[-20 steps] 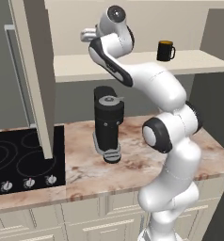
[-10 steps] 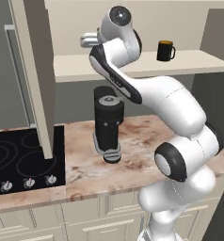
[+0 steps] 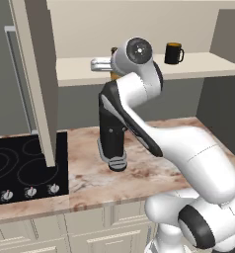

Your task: Open the cabinet directly in front. Then move the beer and the mug to the dining counter with the jar on it.

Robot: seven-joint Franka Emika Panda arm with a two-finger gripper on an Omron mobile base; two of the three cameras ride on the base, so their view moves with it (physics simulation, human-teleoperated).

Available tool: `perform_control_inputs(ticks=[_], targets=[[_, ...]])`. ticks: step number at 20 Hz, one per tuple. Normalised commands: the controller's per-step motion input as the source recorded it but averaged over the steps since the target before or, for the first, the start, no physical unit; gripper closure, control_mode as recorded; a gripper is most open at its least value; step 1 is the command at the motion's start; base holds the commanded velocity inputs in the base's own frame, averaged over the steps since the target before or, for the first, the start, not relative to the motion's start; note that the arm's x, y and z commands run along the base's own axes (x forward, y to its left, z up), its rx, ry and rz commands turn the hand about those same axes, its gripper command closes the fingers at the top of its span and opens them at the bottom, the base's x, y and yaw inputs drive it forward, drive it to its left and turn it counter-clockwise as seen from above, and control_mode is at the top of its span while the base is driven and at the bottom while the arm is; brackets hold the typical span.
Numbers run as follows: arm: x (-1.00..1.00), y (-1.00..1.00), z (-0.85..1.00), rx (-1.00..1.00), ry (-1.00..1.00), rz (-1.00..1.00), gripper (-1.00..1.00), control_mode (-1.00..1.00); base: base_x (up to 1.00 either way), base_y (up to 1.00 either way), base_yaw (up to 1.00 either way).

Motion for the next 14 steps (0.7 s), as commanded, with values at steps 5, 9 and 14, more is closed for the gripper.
perform_control_inputs(ticks=[5,9,14], targets=[[-1.00,-0.51,-0.76,0.14,-0.12,0.00,1.00,-1.00,0.00,0.00,0.00],[-1.00,-0.68,-0.38,0.07,-0.31,0.00,1.00,-1.00,0.00,0.00,0.00],[-0.92,-0.42,-0.01,0.00,-0.54,0.01,1.00,-1.00,0.00,0.00,0.00]])
